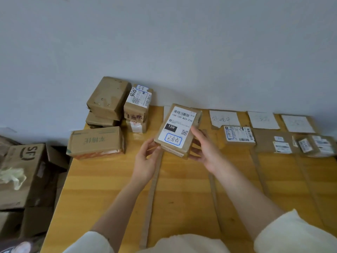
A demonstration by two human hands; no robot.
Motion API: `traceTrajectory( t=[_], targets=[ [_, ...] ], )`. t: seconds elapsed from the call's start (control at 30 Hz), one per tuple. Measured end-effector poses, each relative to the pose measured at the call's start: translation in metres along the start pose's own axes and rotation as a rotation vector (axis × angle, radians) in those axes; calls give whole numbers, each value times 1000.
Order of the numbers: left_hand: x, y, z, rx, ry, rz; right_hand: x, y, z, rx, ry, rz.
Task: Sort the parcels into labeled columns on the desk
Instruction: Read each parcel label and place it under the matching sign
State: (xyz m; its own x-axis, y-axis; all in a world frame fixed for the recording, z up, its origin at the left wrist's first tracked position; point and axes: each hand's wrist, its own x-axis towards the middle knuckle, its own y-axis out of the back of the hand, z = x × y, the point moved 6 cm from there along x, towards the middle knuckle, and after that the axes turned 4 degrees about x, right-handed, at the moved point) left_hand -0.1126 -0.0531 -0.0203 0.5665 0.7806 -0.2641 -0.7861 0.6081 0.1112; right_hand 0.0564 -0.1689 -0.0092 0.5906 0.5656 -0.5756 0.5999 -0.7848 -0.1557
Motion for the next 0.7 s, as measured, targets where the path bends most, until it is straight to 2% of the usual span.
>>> traceTrajectory(
  t=[0.17, 0.4, 0.5, 0.7],
  targets=[
    [-5, -27, -16, 41, 88, -97, -10, 29, 19, 9, -39, 78],
    [-20, -65, -32, 156, 156, -213, -36, 85, 63, 147, -157, 219],
    [-28, -79, -39, 233, 185, -230, -48, 112, 74, 219, -176, 303],
    [-42, -100, -53, 347, 263, -255, -57, 154, 83, 292, -218, 347]
  ],
)
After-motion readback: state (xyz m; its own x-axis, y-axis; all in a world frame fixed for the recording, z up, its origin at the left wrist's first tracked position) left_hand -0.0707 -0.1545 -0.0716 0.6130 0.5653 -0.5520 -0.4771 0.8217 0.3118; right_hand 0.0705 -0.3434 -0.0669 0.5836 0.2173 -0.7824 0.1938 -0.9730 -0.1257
